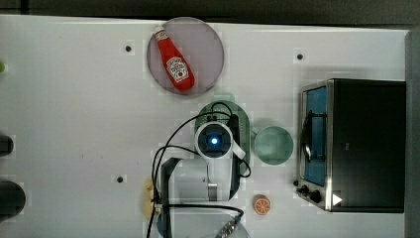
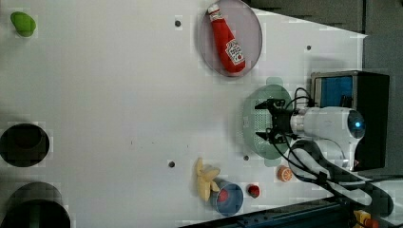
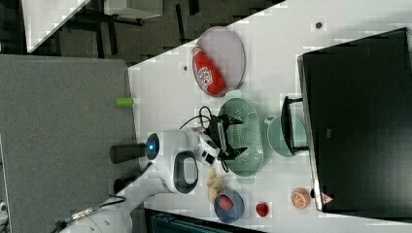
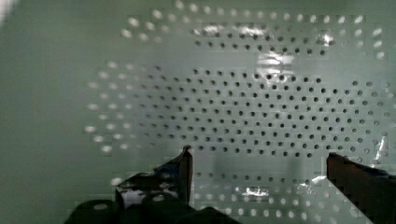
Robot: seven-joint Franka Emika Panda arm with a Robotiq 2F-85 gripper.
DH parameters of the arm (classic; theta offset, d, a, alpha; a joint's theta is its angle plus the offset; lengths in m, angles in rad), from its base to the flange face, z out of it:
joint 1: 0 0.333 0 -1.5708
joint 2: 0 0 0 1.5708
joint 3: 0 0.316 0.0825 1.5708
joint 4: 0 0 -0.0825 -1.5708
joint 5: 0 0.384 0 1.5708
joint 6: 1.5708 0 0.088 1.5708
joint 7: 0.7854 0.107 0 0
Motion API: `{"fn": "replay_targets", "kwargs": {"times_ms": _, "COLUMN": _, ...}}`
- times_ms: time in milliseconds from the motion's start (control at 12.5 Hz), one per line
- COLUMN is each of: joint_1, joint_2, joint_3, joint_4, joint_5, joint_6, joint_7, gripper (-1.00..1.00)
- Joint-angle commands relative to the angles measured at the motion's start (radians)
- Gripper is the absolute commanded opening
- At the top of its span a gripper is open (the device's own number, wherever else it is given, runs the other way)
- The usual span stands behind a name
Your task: Drag strainer right to left.
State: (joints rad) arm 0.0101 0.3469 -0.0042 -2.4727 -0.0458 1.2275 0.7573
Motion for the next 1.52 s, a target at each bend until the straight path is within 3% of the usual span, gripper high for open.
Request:
{"fn": "replay_targets", "kwargs": {"times_ms": 80, "joint_1": 0.019, "joint_2": -0.006, "joint_3": 0.038, "joint_4": -0.008, "joint_5": -0.004, "joint_6": 0.017, "joint_7": 0.097, "gripper": 1.00}}
{"fn": "replay_targets", "kwargs": {"times_ms": 720, "joint_1": 0.106, "joint_2": 0.031, "joint_3": 0.049, "joint_4": 0.028, "joint_5": 0.001, "joint_6": 0.016, "joint_7": 0.144, "gripper": 1.00}}
{"fn": "replay_targets", "kwargs": {"times_ms": 1200, "joint_1": 0.211, "joint_2": 0.058, "joint_3": 0.065, "joint_4": 0.070, "joint_5": 0.001, "joint_6": 0.014, "joint_7": 0.351, "gripper": 1.00}}
{"fn": "replay_targets", "kwargs": {"times_ms": 1520, "joint_1": 0.283, "joint_2": 0.068, "joint_3": 0.067, "joint_4": 0.089, "joint_5": 0.005, "joint_6": 0.010, "joint_7": 0.387, "gripper": 1.00}}
